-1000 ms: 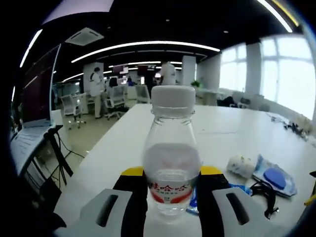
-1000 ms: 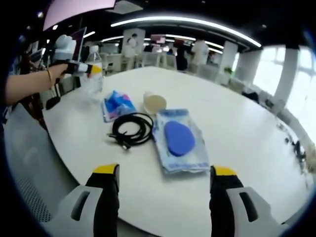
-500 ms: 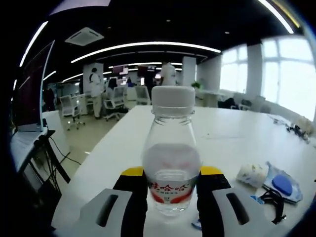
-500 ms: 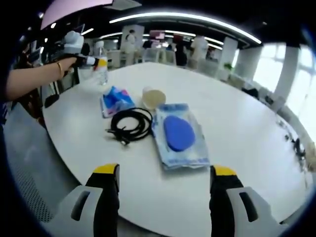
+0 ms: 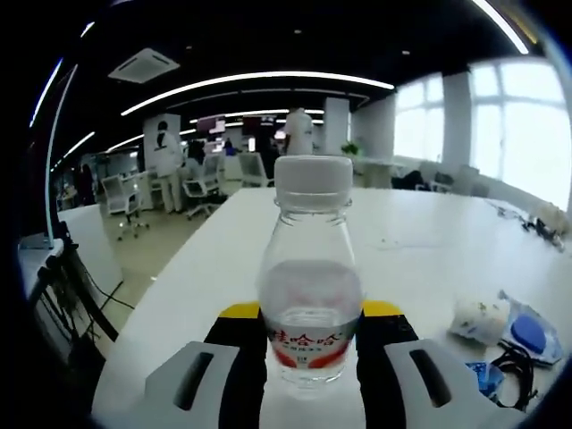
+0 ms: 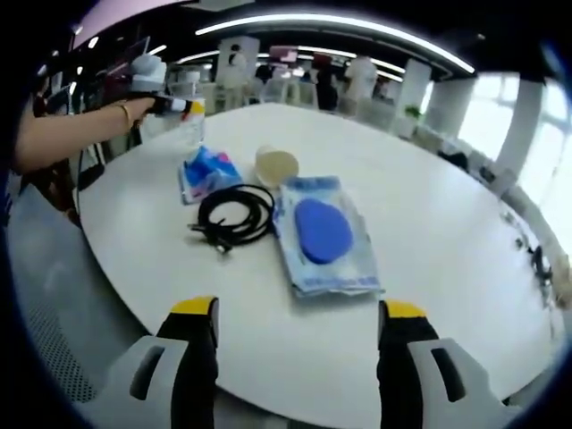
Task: Arrange the tabletop items into an orderly group along one side of the table until the central work area is clear of visible clutter.
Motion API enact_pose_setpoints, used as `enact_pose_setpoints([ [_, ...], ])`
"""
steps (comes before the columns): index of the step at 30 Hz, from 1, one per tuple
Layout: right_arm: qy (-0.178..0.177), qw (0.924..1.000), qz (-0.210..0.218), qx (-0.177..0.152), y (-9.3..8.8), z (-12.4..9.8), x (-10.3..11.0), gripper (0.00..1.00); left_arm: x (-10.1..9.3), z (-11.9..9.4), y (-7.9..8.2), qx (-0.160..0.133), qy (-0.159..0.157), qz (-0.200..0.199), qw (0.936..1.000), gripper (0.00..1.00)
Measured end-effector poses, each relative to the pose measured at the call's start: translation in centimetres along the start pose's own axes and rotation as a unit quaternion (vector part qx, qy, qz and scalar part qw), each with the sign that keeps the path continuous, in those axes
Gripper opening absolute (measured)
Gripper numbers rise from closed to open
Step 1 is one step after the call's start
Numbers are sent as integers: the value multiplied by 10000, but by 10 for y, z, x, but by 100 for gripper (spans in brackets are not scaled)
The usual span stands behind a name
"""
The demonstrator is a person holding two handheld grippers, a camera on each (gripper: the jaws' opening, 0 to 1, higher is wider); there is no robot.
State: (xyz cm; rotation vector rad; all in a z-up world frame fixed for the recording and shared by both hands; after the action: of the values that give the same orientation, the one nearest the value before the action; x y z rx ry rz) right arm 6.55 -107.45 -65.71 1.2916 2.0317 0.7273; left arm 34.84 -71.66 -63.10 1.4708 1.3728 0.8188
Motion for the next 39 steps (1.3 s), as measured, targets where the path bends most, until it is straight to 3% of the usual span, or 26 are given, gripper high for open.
enact_pose_setpoints([
  [10, -3, 10000, 30, 69, -1, 1, -1, 69, 3, 26, 4, -78, 29, -31, 10000, 36],
  [23, -22, 9999, 28, 156, -3, 2, -2, 68, 4, 53, -4, -88, -23, -37, 10000, 36],
  [39, -14, 9995, -42, 307, -7, 3, -1, 66, 5, 59, -11, -203, 4, 83, 9998, 37],
])
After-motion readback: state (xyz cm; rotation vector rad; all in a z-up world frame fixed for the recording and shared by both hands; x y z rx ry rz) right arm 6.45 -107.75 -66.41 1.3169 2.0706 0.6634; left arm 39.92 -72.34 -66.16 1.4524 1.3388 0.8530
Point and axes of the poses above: the point that each gripper's makers call its tool centre point, and the gripper's own axes: z roughly forward along the fingers, x roughly to its left, y roughly out of its top, the point moved 8 cm from there along -z, roughly backward along the fingers, and after that the axes turned 5 degrees about -z, right-handed, at the moved point
